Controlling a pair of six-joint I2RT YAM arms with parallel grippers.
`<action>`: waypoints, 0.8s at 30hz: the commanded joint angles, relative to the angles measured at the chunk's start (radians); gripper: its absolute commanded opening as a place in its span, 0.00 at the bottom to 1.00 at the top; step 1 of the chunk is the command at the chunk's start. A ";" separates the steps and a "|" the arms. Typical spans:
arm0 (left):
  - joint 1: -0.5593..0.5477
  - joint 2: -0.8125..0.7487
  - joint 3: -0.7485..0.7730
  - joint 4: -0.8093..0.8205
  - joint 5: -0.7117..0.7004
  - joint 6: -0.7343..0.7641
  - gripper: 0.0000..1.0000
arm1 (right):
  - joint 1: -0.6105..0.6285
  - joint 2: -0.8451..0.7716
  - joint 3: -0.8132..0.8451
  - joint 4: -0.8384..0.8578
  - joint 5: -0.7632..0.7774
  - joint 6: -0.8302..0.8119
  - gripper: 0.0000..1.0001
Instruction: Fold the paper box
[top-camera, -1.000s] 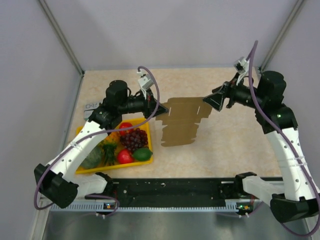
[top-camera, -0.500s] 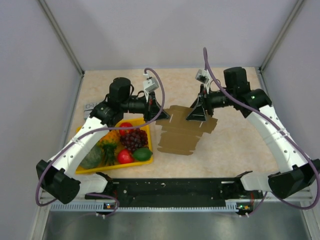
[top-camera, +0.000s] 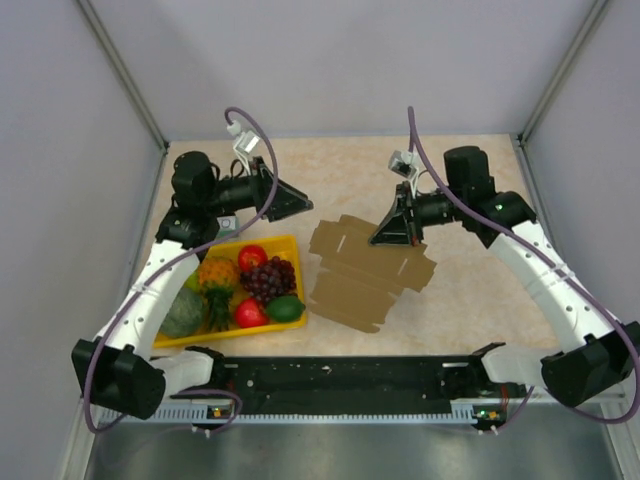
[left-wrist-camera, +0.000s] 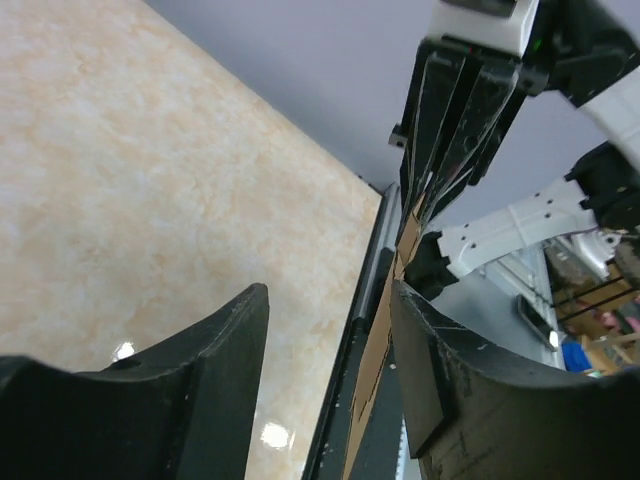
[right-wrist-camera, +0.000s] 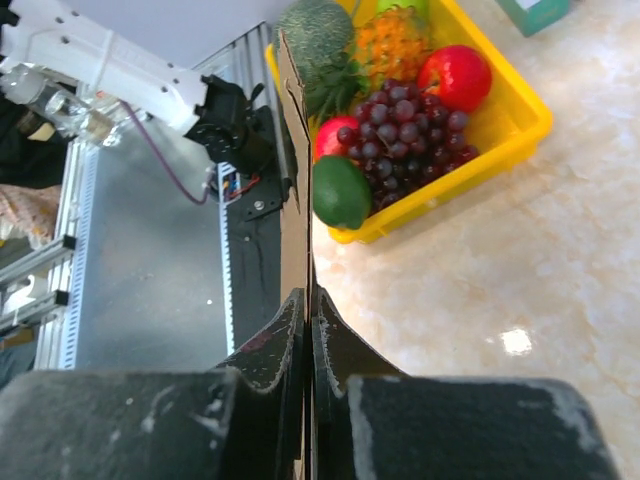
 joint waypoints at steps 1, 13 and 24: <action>0.051 0.033 -0.004 0.326 0.183 -0.307 0.53 | 0.010 -0.059 -0.026 0.081 -0.126 0.003 0.00; -0.090 0.093 -0.011 0.616 0.295 -0.471 0.47 | 0.010 -0.044 -0.025 0.079 -0.247 0.003 0.00; -0.142 0.136 0.013 0.656 0.292 -0.508 0.20 | 0.013 -0.055 -0.031 0.098 -0.255 0.007 0.00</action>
